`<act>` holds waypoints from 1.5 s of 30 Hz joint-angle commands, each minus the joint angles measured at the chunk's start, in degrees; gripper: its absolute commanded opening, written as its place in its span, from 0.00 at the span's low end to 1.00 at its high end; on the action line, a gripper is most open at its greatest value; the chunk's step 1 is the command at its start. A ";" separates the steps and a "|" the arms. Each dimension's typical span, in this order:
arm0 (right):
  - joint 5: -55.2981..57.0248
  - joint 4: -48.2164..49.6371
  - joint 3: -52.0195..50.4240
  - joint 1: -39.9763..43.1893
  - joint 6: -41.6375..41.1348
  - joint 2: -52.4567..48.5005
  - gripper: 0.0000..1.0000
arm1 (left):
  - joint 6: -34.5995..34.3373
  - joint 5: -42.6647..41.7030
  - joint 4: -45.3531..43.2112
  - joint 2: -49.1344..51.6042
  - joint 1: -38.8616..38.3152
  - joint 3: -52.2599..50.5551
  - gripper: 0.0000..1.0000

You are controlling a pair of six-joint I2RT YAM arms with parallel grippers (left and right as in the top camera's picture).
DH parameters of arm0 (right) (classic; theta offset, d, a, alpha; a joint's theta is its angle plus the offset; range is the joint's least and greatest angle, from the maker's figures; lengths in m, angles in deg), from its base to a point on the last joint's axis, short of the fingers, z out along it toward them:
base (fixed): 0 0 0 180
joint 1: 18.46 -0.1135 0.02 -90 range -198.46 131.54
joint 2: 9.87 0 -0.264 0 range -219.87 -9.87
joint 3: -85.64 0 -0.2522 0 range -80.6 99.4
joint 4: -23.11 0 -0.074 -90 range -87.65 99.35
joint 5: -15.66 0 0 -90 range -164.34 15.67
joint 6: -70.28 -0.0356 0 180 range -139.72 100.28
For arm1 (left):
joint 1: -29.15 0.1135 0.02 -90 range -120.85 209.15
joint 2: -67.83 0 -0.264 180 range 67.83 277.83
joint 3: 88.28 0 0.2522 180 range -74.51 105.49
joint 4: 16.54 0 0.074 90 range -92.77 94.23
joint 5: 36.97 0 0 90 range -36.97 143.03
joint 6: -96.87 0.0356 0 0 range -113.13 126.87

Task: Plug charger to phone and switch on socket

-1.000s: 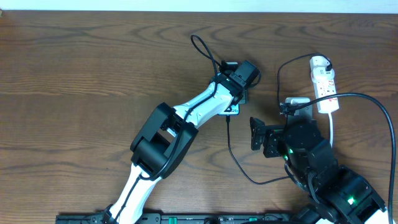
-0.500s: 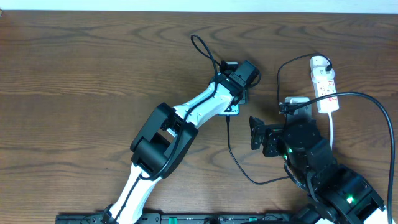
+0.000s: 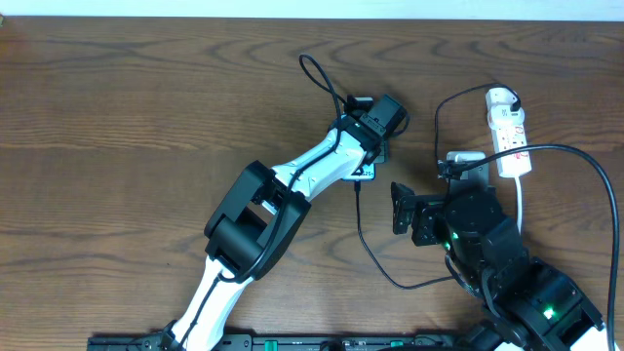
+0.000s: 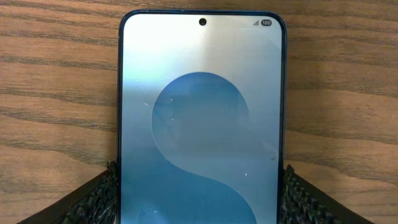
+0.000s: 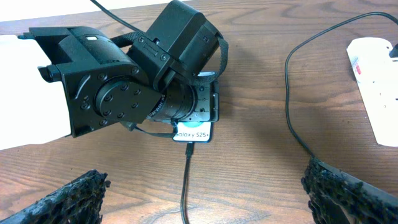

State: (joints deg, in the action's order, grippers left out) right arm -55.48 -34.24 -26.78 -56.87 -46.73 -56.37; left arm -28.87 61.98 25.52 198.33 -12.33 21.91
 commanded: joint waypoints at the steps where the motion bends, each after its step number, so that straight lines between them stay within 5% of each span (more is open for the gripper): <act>1: 0.09 0.26 0.63 0.57 -0.87 -0.02 0.99 | -0.76 -3.39 2.25 5.05 0.24 -2.25 0.63; 12: 0.07 0.31 0.63 0.57 -0.87 -0.02 0.99 | -0.76 -3.32 2.25 5.07 0.24 -2.25 0.63; 13: 0.07 0.35 0.63 0.57 -0.87 -0.02 0.99 | -0.76 -3.32 2.25 5.07 0.24 -2.25 0.98; 24: 0.09 0.37 0.63 0.57 -0.87 -0.02 0.99 | -0.63 -3.34 2.25 4.92 0.28 -2.01 0.98; 31: 0.09 0.48 0.63 0.57 -0.85 -0.02 0.99 | 5.55 -3.32 4.52 1.16 0.70 0.35 0.98; 37: 0.09 0.52 0.63 0.57 -0.85 -0.17 0.99 | 16.02 -3.28 5.40 -11.08 2.99 1.01 0.98; 45: 0.07 0.76 0.63 0.57 -0.85 -2.40 0.99 | 17.31 -3.32 10.08 -30.01 9.35 1.01 0.98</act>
State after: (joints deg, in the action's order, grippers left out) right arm -55.48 -33.65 -26.78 -56.87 -46.73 -57.79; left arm -13.62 58.50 33.39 174.75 -5.55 22.43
